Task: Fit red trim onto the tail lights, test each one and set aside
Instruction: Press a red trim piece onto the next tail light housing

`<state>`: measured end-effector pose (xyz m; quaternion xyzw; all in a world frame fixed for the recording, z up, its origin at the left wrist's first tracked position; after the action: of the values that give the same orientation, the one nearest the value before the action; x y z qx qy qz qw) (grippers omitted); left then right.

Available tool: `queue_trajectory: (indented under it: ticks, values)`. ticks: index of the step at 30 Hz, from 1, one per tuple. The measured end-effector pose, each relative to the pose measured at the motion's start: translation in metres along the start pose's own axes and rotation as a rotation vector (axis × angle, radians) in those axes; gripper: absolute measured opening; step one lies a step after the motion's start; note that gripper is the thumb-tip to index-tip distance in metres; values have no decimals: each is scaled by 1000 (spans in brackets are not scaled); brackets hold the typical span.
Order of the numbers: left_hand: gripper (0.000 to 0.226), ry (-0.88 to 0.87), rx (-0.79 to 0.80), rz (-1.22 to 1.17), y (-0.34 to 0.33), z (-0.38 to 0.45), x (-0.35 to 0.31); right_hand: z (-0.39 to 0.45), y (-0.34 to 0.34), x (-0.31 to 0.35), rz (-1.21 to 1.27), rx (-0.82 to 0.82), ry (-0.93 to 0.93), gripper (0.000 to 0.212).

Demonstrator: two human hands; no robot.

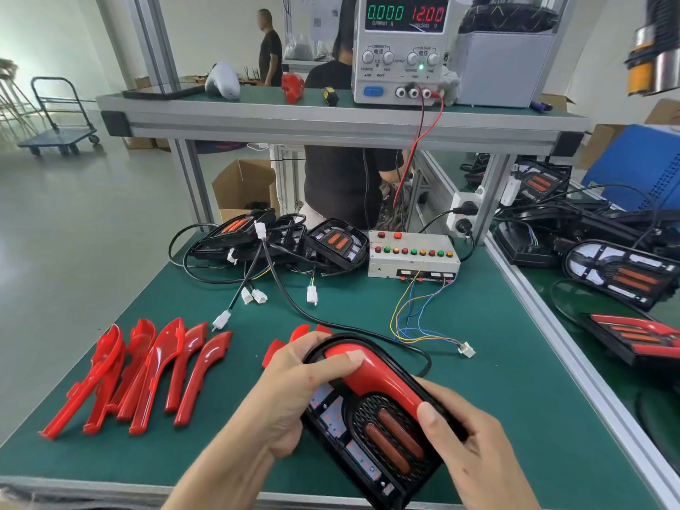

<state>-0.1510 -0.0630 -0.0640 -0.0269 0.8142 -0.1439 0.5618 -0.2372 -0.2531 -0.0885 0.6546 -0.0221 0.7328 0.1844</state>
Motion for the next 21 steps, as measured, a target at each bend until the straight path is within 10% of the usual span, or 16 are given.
queue_trajectory:
  ticks: [21]
  values:
    - [47,-130,-15,130,2,4,2,5,-1,0,50,-10,-34,24]
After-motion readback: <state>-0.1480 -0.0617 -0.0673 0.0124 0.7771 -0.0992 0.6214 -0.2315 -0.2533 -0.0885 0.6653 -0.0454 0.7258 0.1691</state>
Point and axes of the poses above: each hand's wrist, its own z-axis towards the middle knuckle, its own y-axis out of the back of the hand, x = y × z, the point moved 5 cm from there along z, towards the middle knuckle, and after that the axes turned 7 degrees about -x, right-handed, at the moved point
